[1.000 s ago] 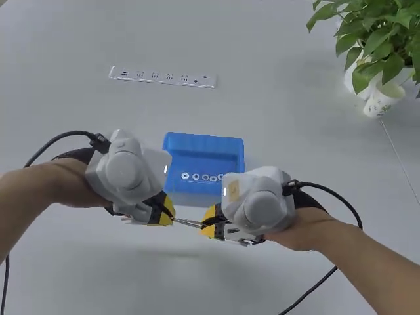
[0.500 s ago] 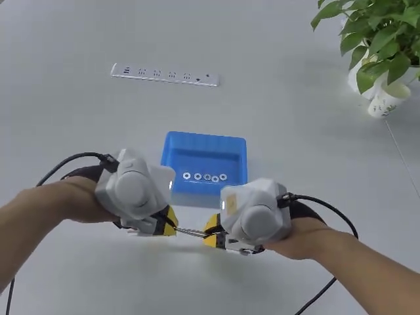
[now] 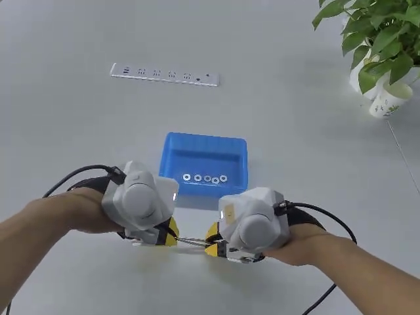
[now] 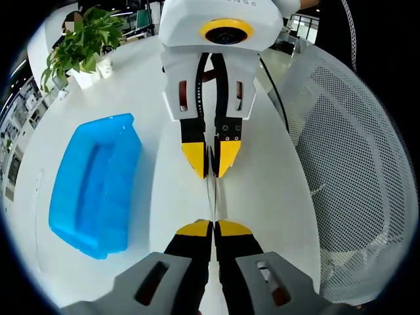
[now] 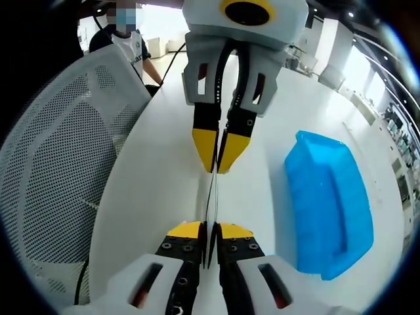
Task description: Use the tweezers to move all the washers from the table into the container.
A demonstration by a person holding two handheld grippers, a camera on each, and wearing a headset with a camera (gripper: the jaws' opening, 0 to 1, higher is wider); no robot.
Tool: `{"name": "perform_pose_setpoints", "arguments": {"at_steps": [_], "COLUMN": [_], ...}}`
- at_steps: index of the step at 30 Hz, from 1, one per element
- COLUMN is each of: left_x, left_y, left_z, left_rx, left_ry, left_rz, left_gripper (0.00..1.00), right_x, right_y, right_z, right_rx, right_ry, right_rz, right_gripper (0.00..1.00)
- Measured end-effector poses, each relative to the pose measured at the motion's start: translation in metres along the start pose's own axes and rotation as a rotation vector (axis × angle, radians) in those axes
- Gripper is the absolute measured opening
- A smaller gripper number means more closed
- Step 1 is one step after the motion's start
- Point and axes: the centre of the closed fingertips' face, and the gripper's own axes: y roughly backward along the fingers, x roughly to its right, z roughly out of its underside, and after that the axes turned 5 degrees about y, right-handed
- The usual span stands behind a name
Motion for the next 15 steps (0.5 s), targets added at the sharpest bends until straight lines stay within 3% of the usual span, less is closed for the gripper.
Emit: {"name": "perform_pose_setpoints", "arguments": {"at_steps": [15], "left_x": [-0.0004], "left_y": [-0.0089], "left_z": [0.0072], "left_rx": [-0.017], "left_ry": [0.002], "left_rz": [0.004], "left_gripper": [0.05], "right_x": [0.0007], "right_y": [-0.003], "right_z": [0.0024], "right_rx": [-0.002], "right_ry": [-0.008], "right_rz": [-0.015], "right_gripper": [0.11]}}
